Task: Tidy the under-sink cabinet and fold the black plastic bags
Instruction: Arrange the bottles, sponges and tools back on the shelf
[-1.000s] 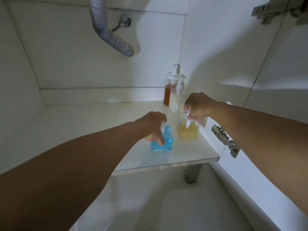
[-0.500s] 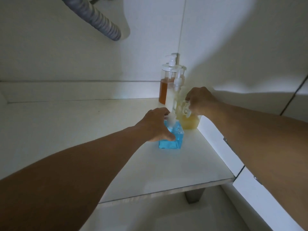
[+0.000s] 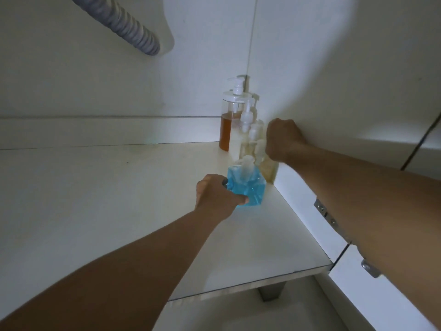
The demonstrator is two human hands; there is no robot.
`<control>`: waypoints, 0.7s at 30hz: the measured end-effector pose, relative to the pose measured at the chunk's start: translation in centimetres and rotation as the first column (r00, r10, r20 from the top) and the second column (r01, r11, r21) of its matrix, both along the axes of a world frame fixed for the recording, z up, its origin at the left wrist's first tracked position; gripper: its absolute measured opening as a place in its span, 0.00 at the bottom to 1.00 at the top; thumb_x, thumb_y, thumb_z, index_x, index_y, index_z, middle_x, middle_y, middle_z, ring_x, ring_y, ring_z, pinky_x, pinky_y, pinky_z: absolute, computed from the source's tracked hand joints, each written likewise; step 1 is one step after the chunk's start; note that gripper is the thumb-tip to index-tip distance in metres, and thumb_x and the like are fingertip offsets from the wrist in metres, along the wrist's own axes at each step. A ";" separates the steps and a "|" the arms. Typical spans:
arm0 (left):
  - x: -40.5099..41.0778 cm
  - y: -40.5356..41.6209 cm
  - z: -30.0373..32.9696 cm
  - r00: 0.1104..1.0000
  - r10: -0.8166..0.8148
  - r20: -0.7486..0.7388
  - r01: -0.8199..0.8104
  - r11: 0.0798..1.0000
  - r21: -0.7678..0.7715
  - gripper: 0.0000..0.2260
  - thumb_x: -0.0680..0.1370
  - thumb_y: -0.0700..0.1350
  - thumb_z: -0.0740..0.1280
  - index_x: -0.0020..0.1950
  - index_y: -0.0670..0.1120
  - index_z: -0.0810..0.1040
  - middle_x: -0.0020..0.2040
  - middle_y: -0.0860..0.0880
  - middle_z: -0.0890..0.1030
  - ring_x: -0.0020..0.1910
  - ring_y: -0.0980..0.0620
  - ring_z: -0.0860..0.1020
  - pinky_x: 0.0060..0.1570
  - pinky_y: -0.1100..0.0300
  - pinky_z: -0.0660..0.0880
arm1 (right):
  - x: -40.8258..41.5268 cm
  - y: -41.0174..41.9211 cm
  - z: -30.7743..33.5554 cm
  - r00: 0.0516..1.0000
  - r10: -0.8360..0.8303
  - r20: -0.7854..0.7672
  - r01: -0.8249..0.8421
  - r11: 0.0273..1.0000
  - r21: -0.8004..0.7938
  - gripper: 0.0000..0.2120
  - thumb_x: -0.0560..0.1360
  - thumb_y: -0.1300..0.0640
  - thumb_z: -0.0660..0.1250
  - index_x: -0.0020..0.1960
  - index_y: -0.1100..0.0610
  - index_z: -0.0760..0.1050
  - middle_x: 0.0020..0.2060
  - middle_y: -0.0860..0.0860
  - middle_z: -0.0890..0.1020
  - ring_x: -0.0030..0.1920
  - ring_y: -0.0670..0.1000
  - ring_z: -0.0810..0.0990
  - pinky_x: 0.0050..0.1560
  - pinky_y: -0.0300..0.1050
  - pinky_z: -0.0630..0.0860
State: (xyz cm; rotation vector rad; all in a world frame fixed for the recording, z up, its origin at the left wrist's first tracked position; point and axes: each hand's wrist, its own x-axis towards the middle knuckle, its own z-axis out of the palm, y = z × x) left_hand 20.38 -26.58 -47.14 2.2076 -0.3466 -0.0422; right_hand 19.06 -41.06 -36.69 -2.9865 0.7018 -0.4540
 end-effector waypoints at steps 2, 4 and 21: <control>0.0 -0.8 -0.1 1.000 -0.005 0.008 0.005 1.000 -0.001 0.23 0.67 0.54 0.78 0.57 0.45 0.79 0.48 0.51 0.78 0.45 0.53 0.76 0.46 0.64 0.76 | -0.6 -0.4 1.9 0.994 0.030 -0.106 -0.010 0.983 0.182 0.04 0.74 0.68 0.66 0.49 0.64 0.76 0.43 0.58 0.81 0.40 0.57 0.83 0.37 0.43 0.78; 0.0 -1.8 -0.2 1.000 -0.003 0.017 0.003 1.000 -0.002 0.24 0.68 0.55 0.77 0.58 0.45 0.79 0.50 0.51 0.79 0.47 0.53 0.77 0.46 0.64 0.75 | -1.7 -0.3 3.7 0.976 0.057 -0.211 0.023 0.933 0.359 0.03 0.72 0.71 0.70 0.43 0.66 0.76 0.37 0.59 0.82 0.33 0.55 0.83 0.32 0.46 0.81; 0.2 -5.9 -0.7 0.993 -0.097 -0.061 0.092 0.992 -0.089 0.29 0.66 0.48 0.80 0.64 0.45 0.77 0.54 0.48 0.78 0.51 0.51 0.77 0.49 0.62 0.75 | -1.3 -1.4 0.3 0.997 0.079 -0.013 -0.080 0.993 -0.088 0.11 0.71 0.60 0.72 0.53 0.58 0.80 0.50 0.53 0.83 0.50 0.53 0.81 0.50 0.43 0.79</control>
